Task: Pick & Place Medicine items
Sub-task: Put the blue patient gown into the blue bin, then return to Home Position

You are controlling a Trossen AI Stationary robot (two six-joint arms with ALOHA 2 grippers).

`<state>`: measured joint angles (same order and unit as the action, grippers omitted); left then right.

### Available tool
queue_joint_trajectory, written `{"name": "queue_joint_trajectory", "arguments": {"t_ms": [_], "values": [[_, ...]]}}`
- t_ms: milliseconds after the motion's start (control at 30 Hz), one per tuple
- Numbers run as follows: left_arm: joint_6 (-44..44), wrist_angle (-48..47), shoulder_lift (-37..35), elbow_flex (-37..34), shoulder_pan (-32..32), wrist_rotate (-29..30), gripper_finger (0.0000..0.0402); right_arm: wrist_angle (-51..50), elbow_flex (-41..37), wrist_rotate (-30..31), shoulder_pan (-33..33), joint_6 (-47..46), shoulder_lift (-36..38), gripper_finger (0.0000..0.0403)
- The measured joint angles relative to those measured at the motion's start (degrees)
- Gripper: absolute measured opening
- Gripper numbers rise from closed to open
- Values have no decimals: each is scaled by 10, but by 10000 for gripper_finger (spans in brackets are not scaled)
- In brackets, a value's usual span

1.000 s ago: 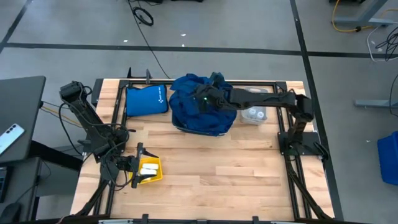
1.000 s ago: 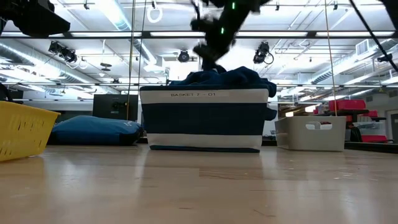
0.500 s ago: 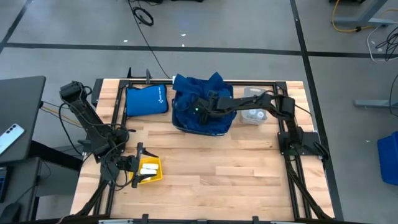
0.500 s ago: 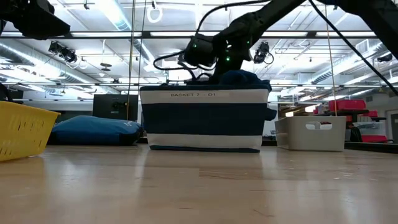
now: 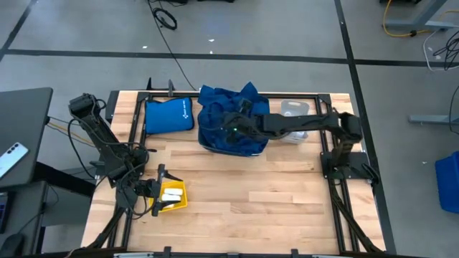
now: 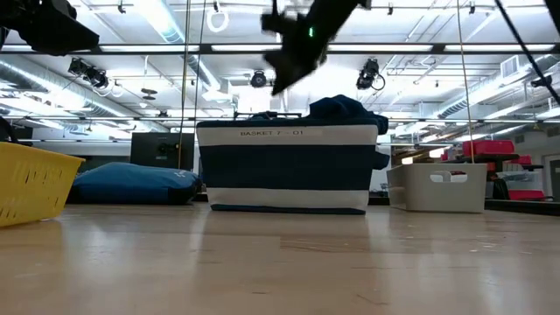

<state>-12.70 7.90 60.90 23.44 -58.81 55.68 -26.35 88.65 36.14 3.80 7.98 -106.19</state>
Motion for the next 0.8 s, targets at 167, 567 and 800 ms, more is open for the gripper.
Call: {"name": "queue_joint_trajectory", "arguments": {"t_ms": [167, 567, 800], "values": [[0, 2, 0, 0, -1, 4, 362, -6, 1, -34, -40, -1, 49, 46], [-1, 12, 0, 0, -1, 2, 362, -64, 1, -131, -203, -61, 80, 61], [28, 76, 0, -1, 0, 2, 362, -65, 0, -137, -289, -138, 71, 61]]}}
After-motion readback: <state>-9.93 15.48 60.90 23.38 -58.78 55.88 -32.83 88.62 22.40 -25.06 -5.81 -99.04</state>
